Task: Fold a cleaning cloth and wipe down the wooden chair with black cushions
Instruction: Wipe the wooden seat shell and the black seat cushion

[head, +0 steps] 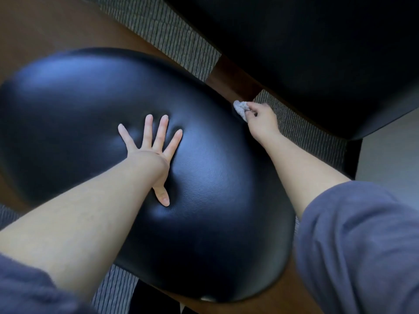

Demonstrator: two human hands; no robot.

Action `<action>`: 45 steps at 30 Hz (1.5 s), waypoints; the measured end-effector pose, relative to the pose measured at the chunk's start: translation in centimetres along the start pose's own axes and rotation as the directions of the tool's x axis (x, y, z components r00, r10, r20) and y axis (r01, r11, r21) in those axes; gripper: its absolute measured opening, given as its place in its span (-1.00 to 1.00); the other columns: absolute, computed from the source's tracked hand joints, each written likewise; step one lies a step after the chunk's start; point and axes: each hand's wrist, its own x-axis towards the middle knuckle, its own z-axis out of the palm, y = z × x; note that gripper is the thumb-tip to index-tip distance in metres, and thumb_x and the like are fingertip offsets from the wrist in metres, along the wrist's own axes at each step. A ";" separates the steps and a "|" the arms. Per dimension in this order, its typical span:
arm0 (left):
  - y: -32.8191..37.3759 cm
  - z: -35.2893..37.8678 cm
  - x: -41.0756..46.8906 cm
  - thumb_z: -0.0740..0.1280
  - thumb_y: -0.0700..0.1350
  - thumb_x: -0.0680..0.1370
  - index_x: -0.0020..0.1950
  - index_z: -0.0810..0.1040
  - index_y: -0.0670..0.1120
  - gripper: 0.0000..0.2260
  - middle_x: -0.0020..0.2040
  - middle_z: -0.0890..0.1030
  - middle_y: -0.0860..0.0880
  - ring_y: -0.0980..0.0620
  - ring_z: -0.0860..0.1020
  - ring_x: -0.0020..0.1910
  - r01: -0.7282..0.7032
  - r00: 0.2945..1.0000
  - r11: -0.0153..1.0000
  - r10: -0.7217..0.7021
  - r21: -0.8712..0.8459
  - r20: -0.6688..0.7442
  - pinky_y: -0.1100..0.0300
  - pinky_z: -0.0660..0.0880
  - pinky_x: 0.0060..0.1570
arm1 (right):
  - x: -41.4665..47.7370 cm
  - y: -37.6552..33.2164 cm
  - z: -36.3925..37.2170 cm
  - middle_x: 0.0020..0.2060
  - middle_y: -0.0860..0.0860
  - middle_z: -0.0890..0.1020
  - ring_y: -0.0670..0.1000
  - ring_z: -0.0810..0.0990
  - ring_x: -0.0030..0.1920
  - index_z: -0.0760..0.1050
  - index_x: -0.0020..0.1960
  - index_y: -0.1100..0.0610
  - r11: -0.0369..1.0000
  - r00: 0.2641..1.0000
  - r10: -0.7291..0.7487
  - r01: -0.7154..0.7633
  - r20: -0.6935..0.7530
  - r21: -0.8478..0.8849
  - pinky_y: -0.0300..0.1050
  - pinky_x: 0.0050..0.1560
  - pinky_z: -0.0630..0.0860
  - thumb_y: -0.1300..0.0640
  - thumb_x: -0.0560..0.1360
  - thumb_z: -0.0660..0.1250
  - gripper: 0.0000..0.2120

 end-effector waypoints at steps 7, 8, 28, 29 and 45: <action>0.0 0.2 -0.4 0.55 0.41 0.07 0.20 -0.72 0.02 0.45 0.18 -0.76 -0.18 -0.34 -0.63 0.31 -0.001 1.000 1.000 0.001 -0.004 -0.022 -0.63 -0.20 0.19 | -3.6 2.1 -0.3 -0.02 -0.08 0.42 0.01 0.47 0.07 0.62 0.15 0.01 0.982 0.982 -0.180 0.175 -0.058 -0.074 -0.17 0.04 0.36 0.24 0.55 0.22 -0.70; 0.0 0.2 -0.4 0.55 0.41 0.08 0.21 -0.72 0.02 0.45 0.18 -0.75 -0.18 -0.34 -0.63 0.31 -0.001 1.000 1.000 0.001 -0.003 -0.025 -0.63 -0.20 0.19 | -4.1 2.3 -0.3 -0.03 -0.08 0.42 0.04 0.48 0.07 0.63 0.13 0.00 0.978 0.978 -0.196 0.190 -0.070 -0.085 -0.11 0.06 0.40 0.25 0.54 0.22 -0.70; 0.2 0.7 -0.8 0.54 0.42 0.08 0.23 -0.69 0.03 0.43 0.34 -0.68 -0.18 -0.34 -0.59 0.35 0.002 0.996 1.000 -0.001 0.013 -0.090 -0.62 -0.15 0.22 | -14.6 2.7 0.8 -0.08 0.01 0.50 0.08 0.47 -0.09 0.63 0.01 0.02 0.847 0.892 -0.453 0.436 0.018 -0.304 -0.12 -0.25 0.36 0.24 0.46 0.31 -0.79; 0.1 0.7 -0.9 0.54 0.42 0.08 0.24 -0.68 0.03 0.43 0.35 -0.68 -0.18 -0.34 -0.59 0.36 -0.002 0.995 1.000 0.004 0.016 -0.100 -0.62 -0.16 0.22 | -14.1 2.4 1.0 -0.07 0.02 0.50 0.08 0.47 -0.06 0.63 0.02 0.02 0.905 0.936 -0.340 0.299 -0.091 -0.301 -0.10 -0.24 0.37 0.25 0.47 0.30 -0.78; -1.5 8.8 -4.0 0.38 0.53 0.17 0.47 -0.55 -0.05 0.36 0.47 -0.54 -0.19 -0.28 -0.47 0.46 -0.177 0.951 0.973 0.209 0.150 -0.228 -0.47 -0.18 0.38 | -24.1 -0.2 5.3 -0.09 0.04 0.51 0.13 0.47 -0.09 0.62 -0.07 0.03 0.933 0.951 -0.285 0.248 -0.120 -0.260 -0.05 -0.24 0.41 0.23 0.41 0.24 -0.78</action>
